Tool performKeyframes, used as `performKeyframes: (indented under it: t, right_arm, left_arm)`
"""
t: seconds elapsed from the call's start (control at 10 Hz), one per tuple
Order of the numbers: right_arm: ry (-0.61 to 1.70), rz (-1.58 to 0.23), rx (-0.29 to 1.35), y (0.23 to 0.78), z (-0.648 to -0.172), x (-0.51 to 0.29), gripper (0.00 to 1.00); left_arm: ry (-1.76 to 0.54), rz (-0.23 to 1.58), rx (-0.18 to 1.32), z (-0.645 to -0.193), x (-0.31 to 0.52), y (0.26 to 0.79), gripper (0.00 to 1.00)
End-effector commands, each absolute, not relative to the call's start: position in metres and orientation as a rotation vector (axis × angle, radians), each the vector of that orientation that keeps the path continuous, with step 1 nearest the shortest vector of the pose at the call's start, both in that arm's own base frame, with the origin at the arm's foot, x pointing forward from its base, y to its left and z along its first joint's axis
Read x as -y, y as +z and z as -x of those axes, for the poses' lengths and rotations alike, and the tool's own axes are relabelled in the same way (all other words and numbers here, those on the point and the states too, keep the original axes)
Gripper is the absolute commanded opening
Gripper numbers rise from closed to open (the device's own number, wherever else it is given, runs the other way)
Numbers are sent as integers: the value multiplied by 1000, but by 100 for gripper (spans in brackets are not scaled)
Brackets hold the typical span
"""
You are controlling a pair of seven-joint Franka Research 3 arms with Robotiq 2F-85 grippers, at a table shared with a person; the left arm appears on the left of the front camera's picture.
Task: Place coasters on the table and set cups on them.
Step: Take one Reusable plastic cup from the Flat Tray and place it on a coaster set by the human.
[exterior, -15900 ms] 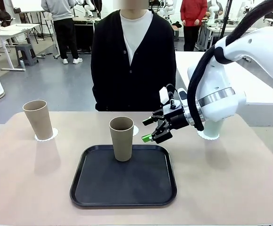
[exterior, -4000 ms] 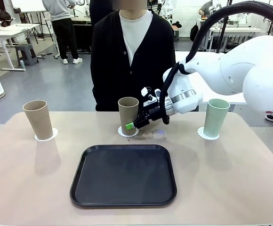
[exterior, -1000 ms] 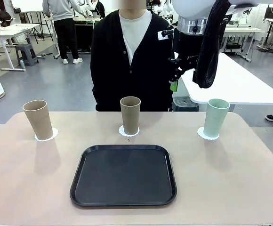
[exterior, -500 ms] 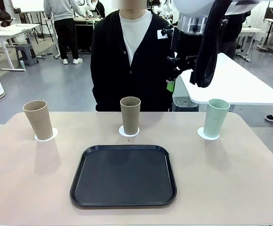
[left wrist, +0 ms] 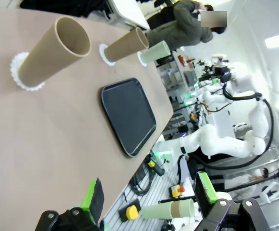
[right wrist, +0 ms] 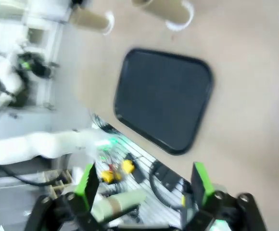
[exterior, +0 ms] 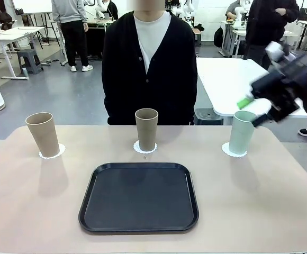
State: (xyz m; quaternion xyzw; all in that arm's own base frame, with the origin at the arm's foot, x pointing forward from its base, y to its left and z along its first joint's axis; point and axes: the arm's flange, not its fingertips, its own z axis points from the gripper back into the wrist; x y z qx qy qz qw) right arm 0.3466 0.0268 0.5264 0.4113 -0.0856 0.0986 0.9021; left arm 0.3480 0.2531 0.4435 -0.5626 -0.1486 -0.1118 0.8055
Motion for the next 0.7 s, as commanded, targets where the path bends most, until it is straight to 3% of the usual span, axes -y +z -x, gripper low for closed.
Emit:
performKeyframes:
  t: [0.0,0.3,0.6]
  right_arm:
    - [139,-1042,231,485,-356,23,100]
    - [146,-1301,298,455,-367,107,100]
    - [133,-1415,283,431,-374,155,100]
  left_arm:
    - [-242,1205,325,-347,-254,446,100]
    - [-242,1205,325,-347,-254,446,100]
    - [-242,1205,325,-347,-254,446,100]
